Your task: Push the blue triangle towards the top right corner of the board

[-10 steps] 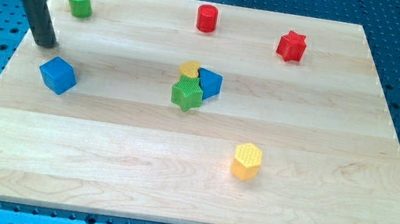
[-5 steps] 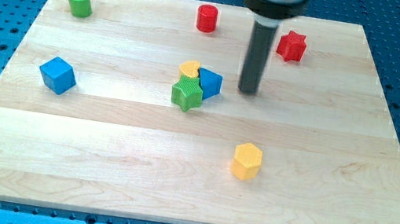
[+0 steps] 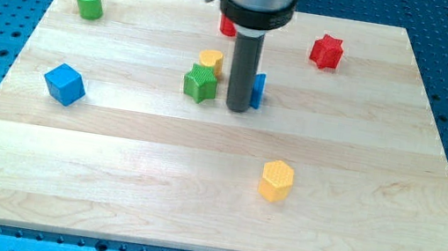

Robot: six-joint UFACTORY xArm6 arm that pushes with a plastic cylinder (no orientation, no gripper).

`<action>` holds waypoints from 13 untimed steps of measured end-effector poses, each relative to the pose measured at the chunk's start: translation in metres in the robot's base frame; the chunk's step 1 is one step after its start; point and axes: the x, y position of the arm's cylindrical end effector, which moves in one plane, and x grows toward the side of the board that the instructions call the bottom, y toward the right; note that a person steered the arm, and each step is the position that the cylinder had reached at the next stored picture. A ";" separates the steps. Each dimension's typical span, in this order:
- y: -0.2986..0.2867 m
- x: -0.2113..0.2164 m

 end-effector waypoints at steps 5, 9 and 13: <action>0.072 -0.054; 0.078 -0.100; 0.035 -0.156</action>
